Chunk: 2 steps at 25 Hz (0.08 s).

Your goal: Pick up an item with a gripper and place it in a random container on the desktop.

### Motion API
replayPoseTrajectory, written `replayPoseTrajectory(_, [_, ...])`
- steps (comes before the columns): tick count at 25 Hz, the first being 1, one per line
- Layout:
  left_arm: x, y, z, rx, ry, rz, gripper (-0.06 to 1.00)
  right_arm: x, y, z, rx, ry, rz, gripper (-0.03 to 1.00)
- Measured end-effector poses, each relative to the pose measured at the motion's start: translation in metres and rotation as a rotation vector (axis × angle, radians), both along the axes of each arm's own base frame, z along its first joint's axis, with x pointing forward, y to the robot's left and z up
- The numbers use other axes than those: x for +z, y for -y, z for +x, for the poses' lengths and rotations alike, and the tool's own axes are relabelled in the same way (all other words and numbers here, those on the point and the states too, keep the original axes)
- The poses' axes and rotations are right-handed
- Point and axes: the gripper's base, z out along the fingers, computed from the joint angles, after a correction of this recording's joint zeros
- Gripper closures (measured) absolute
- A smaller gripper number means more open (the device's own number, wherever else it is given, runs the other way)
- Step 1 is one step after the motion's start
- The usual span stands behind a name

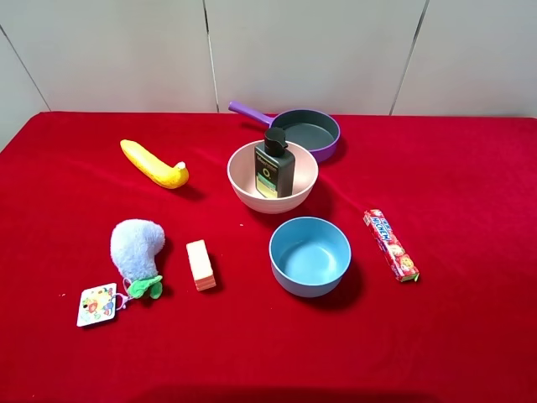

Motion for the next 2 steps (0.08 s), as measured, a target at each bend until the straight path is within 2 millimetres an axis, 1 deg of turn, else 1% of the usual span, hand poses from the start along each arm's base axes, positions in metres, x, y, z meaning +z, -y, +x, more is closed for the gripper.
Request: replayPoseTrajectory(2, [0.0, 0.0, 0.0, 0.0, 0.0, 0.0, -0.05, 0.0, 0.0, 0.0, 0.0, 0.0, 0.0, 0.28])
